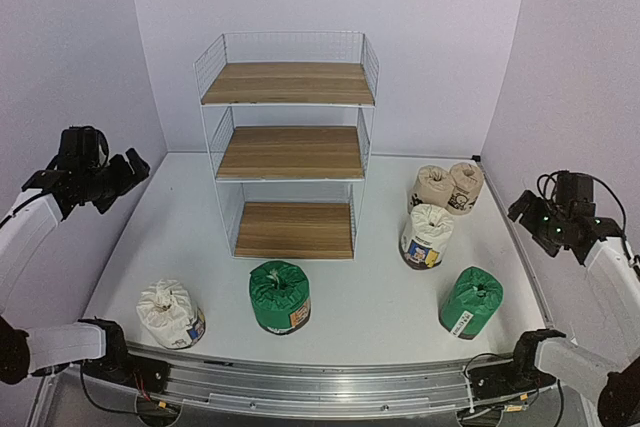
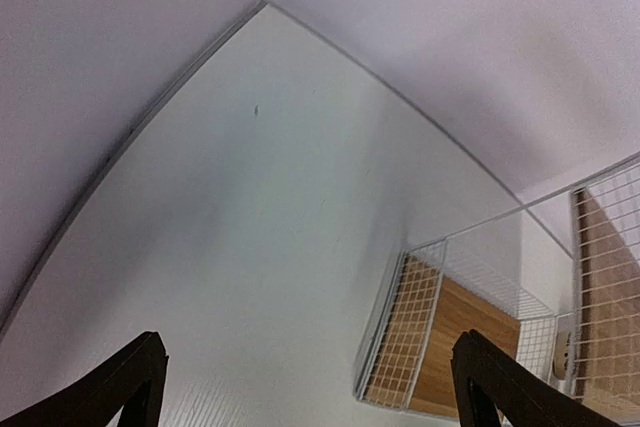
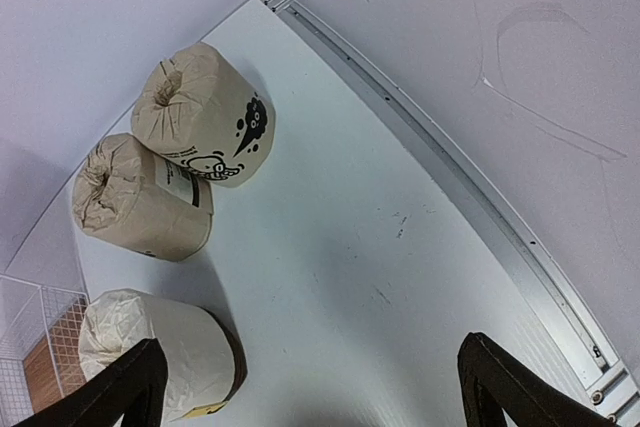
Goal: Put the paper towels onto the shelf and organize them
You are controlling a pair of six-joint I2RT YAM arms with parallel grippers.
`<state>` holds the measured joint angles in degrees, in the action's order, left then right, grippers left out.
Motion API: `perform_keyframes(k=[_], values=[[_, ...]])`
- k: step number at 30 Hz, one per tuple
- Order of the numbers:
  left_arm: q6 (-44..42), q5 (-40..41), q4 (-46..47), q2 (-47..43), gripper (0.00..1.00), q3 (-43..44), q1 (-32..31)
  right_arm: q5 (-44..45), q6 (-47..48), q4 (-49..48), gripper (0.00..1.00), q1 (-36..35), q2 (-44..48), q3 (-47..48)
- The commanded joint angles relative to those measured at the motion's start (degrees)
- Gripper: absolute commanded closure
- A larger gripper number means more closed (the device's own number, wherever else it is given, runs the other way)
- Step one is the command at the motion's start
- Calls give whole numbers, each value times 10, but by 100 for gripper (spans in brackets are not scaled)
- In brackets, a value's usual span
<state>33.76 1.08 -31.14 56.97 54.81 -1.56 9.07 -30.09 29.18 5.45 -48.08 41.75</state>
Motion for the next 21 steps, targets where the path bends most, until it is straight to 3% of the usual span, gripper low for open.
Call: perform_keyframes(k=[1,6,10,12,21], values=[[20,-8,-80,-22,0,-22,-1,-82,15,31,2,-1,19,-4],[7,-93,-73,-40,6,-32,-13,-177,47,30,2,-1,22,-2],[37,-155,-48,-59,6,-70,-68,-198,46,30,2,-1,19,-14],[69,-135,-48,-58,2,-82,-135,-206,49,30,2,-1,14,-21],[213,18,-24,13,2,-69,-480,-203,48,30,2,-1,14,-38]])
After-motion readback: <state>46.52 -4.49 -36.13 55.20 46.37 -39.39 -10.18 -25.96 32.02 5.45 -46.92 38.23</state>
